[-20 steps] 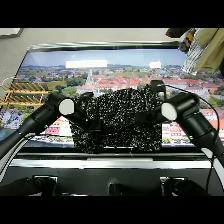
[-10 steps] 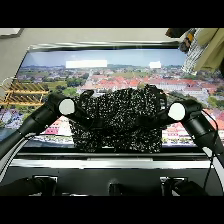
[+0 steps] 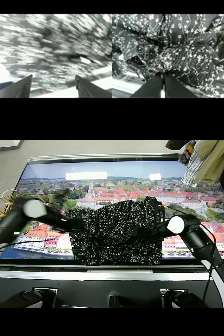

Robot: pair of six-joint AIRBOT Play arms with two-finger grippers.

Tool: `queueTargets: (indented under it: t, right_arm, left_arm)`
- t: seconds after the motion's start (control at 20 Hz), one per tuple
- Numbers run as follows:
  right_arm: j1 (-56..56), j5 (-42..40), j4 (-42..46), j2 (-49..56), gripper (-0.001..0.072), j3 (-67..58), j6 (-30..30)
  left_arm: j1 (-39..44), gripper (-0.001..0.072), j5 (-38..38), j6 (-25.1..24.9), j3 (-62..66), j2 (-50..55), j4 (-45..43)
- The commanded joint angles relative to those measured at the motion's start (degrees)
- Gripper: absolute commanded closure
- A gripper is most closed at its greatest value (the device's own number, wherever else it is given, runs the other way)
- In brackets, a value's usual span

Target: Fold the clothes and pants, and hang the long-sleeved shirts on hangers.

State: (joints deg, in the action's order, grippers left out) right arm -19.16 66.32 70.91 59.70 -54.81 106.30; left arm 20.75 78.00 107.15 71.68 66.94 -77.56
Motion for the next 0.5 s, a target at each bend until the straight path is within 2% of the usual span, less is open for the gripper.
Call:
queueTargets:
  t: [0.0,0.15,0.25,0.35,0.4,0.45]
  right_arm:
    - [0.0,-0.2,-0.2,0.0,0.0676,0.0,-0.7]
    - [0.0,0.0,-0.3,0.0,0.0676,0.0,-0.7]
    - [0.0,0.8,-0.2,0.0,0.0675,0.0,-0.7]
    - [0.0,1.8,-0.2,0.0,0.0676,0.0,-0.7]
    - [0.0,2.2,-0.2,0.0,0.0676,0.0,-0.7]
    - [0.0,2.4,-0.2,0.0,0.0676,0.0,-0.7]
  left_arm:
    - [-14.2,0.0095,1.4,-7.8,-3.1,-9.7,-5.8]
    - [-27.2,0.0097,3.8,-13.8,-4.6,-14.0,-13.2]
    - [-33.5,0.0098,4.5,-17.8,-4.6,-14.3,-13.8]
    - [-38.2,0.0096,3.3,-14.5,-5.4,-14.0,-15.1]
    - [-41.5,0.0092,1.5,-14.7,-6.3,-13.5,-16.0]
    - [-45.6,0.0093,-0.1,-17.7,-6.4,-12.4,-15.8]
